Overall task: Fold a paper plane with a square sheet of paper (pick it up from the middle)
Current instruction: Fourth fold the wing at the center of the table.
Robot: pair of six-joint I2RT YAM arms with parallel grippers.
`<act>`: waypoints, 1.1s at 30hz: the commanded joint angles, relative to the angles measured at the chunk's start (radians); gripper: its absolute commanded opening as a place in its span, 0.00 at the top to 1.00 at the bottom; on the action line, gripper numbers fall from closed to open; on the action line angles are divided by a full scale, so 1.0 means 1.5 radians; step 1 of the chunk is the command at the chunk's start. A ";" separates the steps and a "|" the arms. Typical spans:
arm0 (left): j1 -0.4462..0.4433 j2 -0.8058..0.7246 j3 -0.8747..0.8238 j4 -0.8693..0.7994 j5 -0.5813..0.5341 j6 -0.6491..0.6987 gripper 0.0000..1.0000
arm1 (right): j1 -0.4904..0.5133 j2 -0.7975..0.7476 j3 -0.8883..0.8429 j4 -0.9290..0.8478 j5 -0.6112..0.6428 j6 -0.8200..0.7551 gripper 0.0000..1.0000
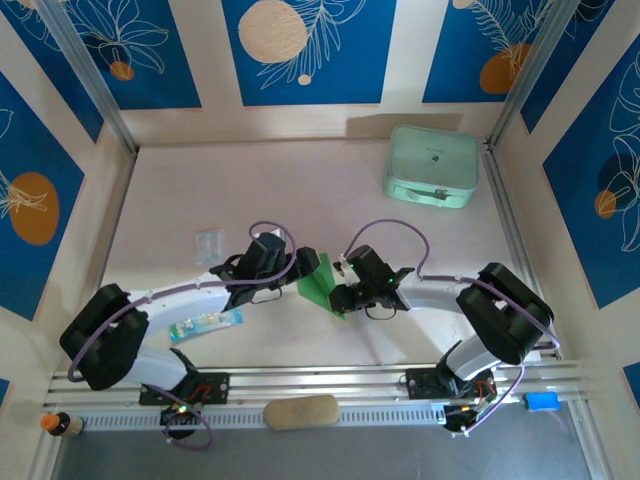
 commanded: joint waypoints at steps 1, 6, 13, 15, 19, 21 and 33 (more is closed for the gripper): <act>0.010 -0.008 0.006 0.003 -0.004 0.010 0.18 | 0.010 -0.007 0.020 -0.032 0.059 -0.035 0.90; 0.017 0.006 0.012 0.003 0.011 -0.003 0.18 | 0.016 -0.010 0.032 -0.049 0.083 -0.079 0.91; 0.026 0.070 0.029 0.044 0.069 -0.039 0.20 | 0.041 -0.021 0.025 -0.029 0.081 -0.106 0.91; 0.027 0.090 0.051 0.028 0.081 -0.040 0.21 | 0.045 -0.027 0.021 -0.025 0.086 -0.111 0.91; 0.029 0.120 0.085 -0.024 0.089 -0.046 0.27 | 0.061 -0.050 0.009 -0.015 0.104 -0.130 0.90; 0.032 0.128 0.086 -0.037 0.089 -0.057 0.33 | 0.069 -0.062 0.001 -0.012 0.114 -0.138 0.90; 0.037 0.132 0.068 -0.043 0.091 -0.081 0.83 | 0.129 -0.066 -0.020 0.002 0.216 -0.183 0.79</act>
